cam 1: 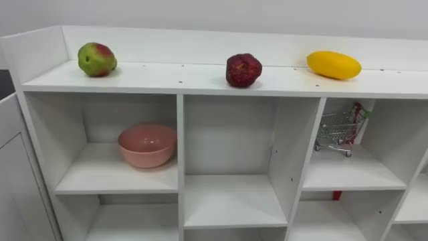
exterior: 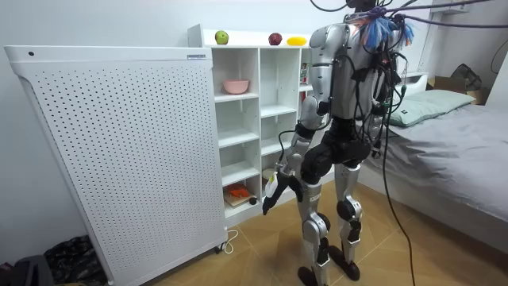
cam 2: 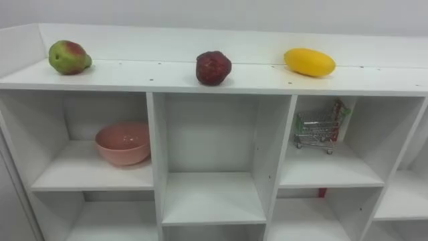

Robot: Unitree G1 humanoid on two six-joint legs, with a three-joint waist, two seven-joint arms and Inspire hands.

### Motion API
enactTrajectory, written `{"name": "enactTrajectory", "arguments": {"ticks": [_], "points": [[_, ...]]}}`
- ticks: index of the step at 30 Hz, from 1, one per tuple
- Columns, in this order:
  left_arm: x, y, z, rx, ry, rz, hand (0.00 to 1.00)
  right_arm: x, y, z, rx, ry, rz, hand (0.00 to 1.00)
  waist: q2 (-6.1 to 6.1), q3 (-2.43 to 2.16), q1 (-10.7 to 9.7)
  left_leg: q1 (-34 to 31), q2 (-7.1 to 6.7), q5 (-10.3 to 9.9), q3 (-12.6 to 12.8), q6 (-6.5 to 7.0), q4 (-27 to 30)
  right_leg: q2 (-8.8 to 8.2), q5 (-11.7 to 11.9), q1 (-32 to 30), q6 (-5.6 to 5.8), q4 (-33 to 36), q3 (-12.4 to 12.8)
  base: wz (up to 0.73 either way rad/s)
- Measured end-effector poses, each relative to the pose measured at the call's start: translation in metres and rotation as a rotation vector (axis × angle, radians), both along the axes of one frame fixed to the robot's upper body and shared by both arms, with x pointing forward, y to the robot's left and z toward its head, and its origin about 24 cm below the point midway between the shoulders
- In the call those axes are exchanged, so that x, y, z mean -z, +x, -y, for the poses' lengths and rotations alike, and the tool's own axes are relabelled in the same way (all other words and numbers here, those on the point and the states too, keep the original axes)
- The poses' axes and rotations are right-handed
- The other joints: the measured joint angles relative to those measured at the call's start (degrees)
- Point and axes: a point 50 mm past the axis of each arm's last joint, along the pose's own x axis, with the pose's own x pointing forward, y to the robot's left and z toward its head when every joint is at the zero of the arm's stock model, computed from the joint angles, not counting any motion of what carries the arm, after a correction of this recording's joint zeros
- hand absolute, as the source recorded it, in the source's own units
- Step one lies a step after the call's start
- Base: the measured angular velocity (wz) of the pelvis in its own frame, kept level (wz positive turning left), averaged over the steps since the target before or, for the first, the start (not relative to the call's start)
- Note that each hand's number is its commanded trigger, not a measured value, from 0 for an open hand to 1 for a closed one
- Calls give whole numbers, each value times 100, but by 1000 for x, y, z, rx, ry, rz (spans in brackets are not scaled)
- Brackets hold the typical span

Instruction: Arrange fruit in the closet

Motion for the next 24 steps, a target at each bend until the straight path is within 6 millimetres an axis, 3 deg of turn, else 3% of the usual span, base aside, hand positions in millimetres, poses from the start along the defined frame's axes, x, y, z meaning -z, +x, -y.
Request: {"name": "enactTrajectory", "arguments": {"ticks": [12,21,24], "points": [[-1,11,1,-12,-7,33,0,0,1,3,-41,-81,0,0,-51,35,-5,28,9,3,36,1,-41,55,2,-4,1,-27,121,-4],[0,7,0,-13,-1,26,0,-1,-1,11,18,-157,-18,0,14,34,-22,17,16,-1,53,4,-10,58,2,-23,0,51,160,0],[-1,8,1,-9,-4,39,0,-2,-1,14,42,-201,-21,0,103,25,-14,25,16,-3,54,7,-26,58,2,-13,0,56,159,0]]}}
